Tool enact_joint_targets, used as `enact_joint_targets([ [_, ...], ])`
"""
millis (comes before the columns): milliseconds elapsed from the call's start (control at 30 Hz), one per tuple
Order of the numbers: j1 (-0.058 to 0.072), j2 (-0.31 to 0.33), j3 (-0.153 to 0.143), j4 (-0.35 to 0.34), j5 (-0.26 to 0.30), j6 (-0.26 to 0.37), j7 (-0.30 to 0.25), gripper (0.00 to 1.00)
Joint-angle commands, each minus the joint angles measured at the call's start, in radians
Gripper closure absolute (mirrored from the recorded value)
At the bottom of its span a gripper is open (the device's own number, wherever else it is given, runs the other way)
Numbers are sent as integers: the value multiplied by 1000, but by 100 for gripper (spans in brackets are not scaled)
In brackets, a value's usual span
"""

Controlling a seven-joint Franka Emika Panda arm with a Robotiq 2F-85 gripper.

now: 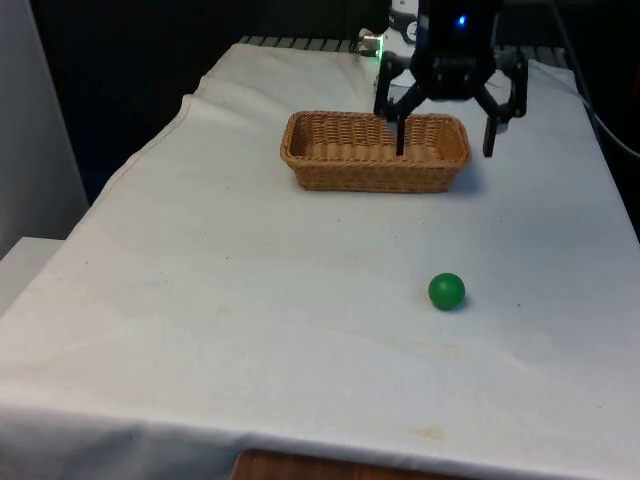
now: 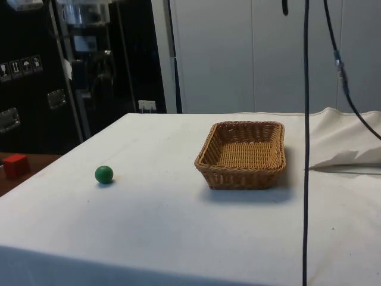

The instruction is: Pick up the ball and place it into the basket.

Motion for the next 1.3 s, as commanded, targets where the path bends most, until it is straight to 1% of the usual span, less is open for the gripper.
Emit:
enact_joint_targets([
  [0,-8,15,8,7,15,9,-11,0],
  [33,-1,9,0,3,6,4,-4,0],
  [67,-8,24,8,10,21,14,-13,0],
  [267,-7,76,11,25,54,44,-30,0],
  [300,-1,72,3,21,45,41,-24,0],
  [333,-7,91,14,30,62,53,-34,0],
  [500,-8,129,19,42,85,74,-45,0],
  [533,-7,137,20,45,91,78,-48,0],
  [567,-1,126,10,37,79,73,-41,0],
  [600,-7,144,20,49,95,80,-50,0],
  [800,-9,208,26,81,138,102,-65,0],
  [833,-1,200,16,73,127,98,-59,0],
  [867,-9,215,27,85,143,104,-67,0],
  [1100,-5,262,32,104,186,121,-80,0],
  [1133,0,264,25,103,182,115,-76,0],
  [1167,-3,273,36,107,193,126,-80,0],
  [1267,-4,286,43,108,201,135,-81,0],
])
